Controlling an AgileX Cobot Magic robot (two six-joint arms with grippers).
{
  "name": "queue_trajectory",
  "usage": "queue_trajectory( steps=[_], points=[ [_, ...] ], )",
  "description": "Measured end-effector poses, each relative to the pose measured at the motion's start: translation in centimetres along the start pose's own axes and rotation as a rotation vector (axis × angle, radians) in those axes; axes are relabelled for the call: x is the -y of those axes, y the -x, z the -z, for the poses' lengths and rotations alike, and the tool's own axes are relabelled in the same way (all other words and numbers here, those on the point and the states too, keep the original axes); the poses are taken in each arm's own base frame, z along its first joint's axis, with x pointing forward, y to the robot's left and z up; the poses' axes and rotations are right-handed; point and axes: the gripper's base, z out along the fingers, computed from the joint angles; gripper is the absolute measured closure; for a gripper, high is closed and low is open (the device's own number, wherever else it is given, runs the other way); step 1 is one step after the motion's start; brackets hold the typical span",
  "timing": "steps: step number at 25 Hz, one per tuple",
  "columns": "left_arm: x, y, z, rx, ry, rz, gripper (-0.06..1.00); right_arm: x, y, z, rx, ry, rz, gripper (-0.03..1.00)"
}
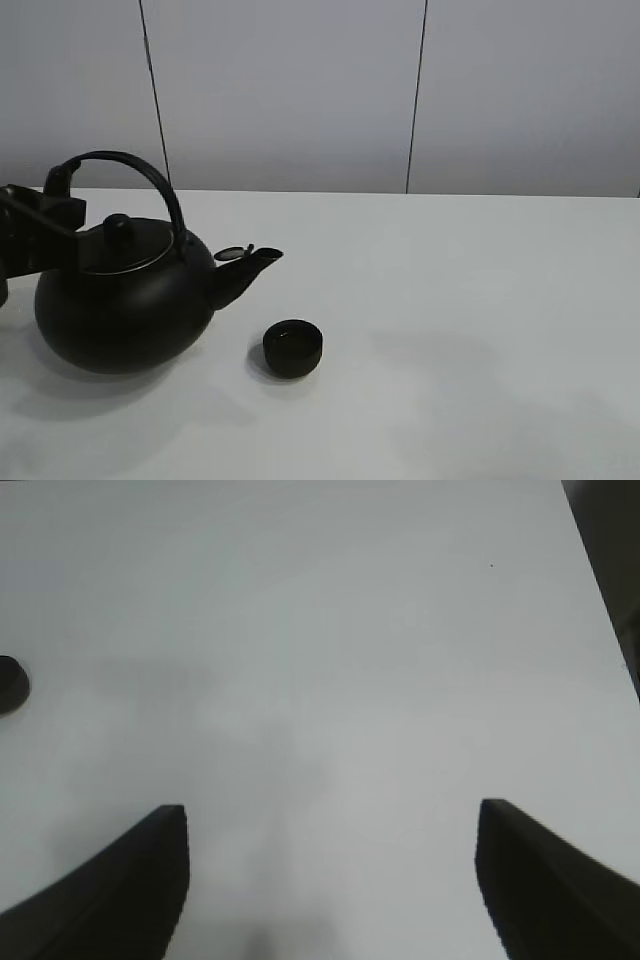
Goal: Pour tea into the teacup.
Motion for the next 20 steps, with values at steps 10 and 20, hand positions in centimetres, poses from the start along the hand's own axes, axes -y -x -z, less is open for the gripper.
queue_trajectory(
  steps=[10,20],
  points=[
    [-3.1,-2.1,1.7,-0.042,0.072,0.059,0.82,0.0,0.0,0.0,0.000,0.000,0.000,0.42],
    [-4.6,-2.5,2.1,-0.052,0.063,0.011,0.82,0.0,0.0,0.0,0.000,0.000,0.000,0.42]
  ],
)
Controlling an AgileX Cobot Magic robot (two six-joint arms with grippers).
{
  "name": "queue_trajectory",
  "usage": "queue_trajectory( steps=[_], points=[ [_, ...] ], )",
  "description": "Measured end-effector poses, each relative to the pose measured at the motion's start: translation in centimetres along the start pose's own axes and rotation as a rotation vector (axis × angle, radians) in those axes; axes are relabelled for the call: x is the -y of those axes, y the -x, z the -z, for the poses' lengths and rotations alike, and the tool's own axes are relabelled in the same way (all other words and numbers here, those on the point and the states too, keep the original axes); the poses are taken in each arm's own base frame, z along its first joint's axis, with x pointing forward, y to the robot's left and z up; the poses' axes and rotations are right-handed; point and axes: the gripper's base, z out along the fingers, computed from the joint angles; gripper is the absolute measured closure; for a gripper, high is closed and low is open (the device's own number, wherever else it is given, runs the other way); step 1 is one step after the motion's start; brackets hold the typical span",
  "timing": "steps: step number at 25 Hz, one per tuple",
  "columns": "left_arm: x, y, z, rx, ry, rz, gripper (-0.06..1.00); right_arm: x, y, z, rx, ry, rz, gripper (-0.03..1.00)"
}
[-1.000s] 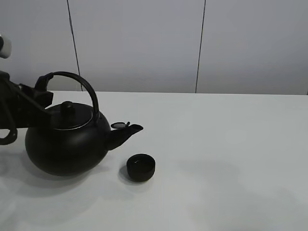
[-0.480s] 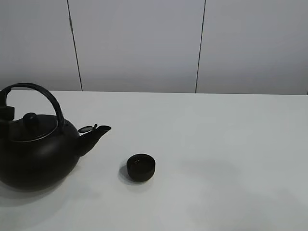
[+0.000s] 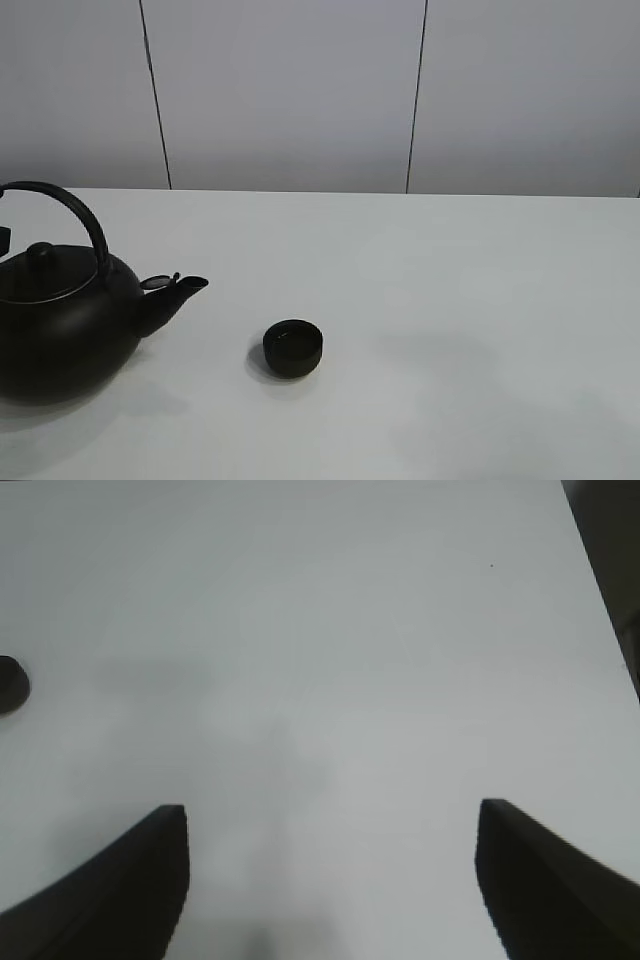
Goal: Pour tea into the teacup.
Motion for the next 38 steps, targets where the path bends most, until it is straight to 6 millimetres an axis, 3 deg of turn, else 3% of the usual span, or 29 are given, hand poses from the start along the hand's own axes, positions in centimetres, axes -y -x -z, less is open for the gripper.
queue_trajectory(
  steps=[20,26,38],
  points=[
    [-0.7,-0.1,0.0,-0.001,0.006,-0.044,0.82,0.0,0.0,0.0,0.000,0.000,0.000,0.42],
    [-0.6,-1.5,-1.0,-0.033,0.006,-0.027,0.83,0.0,0.0,0.0,0.000,0.000,0.000,0.42],
    [-0.6,-1.7,-1.5,-0.014,0.000,0.025,0.81,0.0,0.0,0.0,0.000,0.000,0.000,0.42]
  ],
)
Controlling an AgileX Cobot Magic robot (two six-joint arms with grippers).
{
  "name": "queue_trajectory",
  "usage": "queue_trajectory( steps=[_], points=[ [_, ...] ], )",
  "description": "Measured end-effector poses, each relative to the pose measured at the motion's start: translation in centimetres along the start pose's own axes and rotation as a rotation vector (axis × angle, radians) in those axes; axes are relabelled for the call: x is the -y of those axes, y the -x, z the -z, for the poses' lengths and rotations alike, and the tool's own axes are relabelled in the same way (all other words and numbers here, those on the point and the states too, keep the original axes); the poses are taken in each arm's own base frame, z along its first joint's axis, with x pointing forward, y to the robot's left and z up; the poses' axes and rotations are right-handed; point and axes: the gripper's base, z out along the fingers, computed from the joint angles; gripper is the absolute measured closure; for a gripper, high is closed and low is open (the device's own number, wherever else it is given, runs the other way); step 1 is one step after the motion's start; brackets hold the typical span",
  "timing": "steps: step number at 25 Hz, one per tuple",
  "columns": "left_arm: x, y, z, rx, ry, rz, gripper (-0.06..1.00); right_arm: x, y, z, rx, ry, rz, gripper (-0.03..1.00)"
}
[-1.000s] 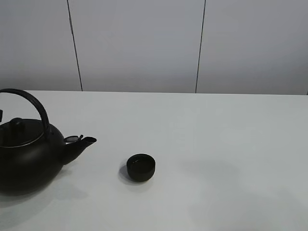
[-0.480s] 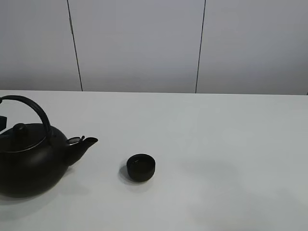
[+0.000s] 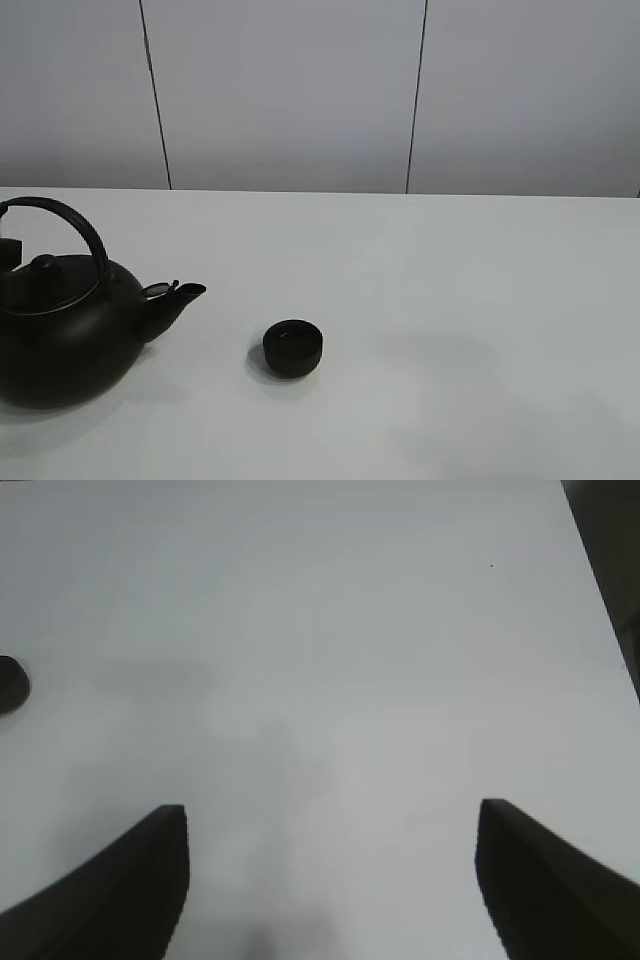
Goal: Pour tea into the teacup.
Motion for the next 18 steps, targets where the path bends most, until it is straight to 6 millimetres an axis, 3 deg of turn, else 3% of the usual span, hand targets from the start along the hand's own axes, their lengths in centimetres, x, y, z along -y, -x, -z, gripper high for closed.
queue_trajectory(
  steps=[6,18],
  points=[
    [0.1,-0.2,0.6,-0.005,-0.007,0.055,0.64,0.0,0.0,0.0,0.000,0.000,0.000,0.42],
    [-0.1,0.1,5.3,0.035,0.036,0.082,0.61,0.0,0.0,0.0,0.000,0.000,0.000,0.42]
  ],
)
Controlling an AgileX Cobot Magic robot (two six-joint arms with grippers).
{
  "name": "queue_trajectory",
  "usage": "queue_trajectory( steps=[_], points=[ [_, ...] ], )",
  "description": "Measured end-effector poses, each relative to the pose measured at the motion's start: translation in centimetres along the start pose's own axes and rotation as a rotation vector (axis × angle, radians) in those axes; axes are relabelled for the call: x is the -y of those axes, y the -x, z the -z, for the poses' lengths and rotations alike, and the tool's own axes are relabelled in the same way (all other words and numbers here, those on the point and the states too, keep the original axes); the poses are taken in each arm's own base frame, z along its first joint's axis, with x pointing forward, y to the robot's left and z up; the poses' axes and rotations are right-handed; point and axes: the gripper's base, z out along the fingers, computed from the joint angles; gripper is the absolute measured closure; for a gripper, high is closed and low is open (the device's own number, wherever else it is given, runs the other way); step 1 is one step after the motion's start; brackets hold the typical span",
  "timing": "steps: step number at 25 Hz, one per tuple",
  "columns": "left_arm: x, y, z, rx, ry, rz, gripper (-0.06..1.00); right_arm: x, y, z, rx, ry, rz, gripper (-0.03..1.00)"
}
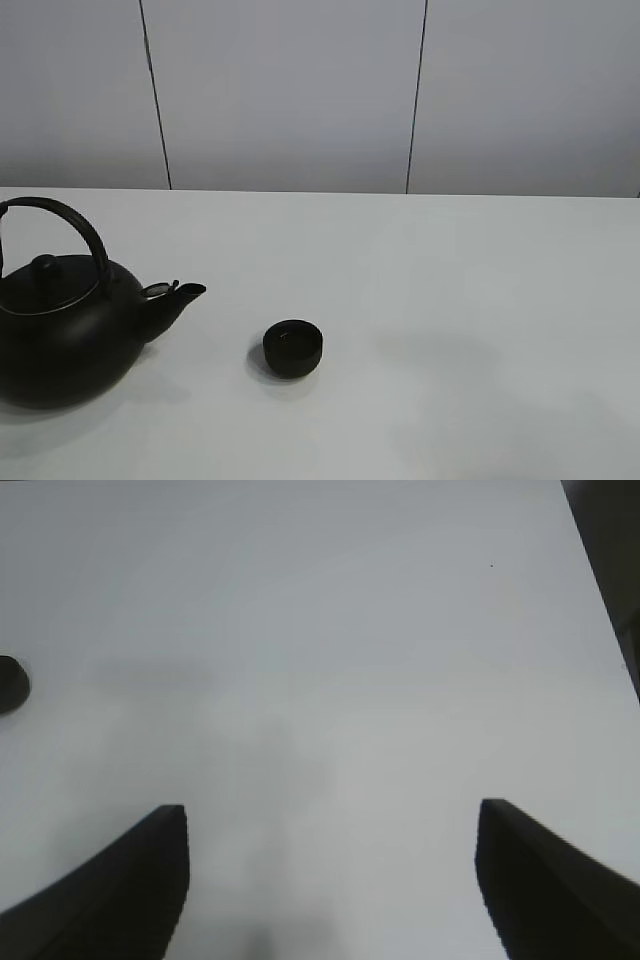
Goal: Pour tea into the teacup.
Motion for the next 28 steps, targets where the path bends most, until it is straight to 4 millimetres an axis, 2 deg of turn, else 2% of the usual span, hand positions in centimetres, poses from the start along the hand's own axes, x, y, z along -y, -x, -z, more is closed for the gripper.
queue_trajectory(
  steps=[5,12,15,19,22,28],
  points=[
    [-0.2,0.0,-0.1,-0.013,0.017,0.067,0.61,0.0,0.0,0.0,0.000,0.000,0.000,0.42],
    [-0.2,-0.8,-1.1,-0.180,0.032,0.184,0.61,0.0,0.0,0.0,0.000,0.000,0.000,0.42],
    [-0.2,-0.1,-1.6,-0.215,0.039,0.197,0.61,0.0,0.0,0.0,0.000,0.000,0.000,0.42],
    [-1.2,2.2,-2.6,-0.246,0.068,0.196,0.61,0.0,0.0,0.0,0.000,0.000,0.000,0.42],
    [-2.0,5.1,-3.2,-0.286,0.078,0.151,0.61,0.0,0.0,0.0,0.000,0.000,0.000,0.42],
    [-3.5,13.7,-3.7,-0.290,0.147,0.153,0.61,0.0,0.0,0.0,0.000,0.000,0.000,0.42]
  ],
)
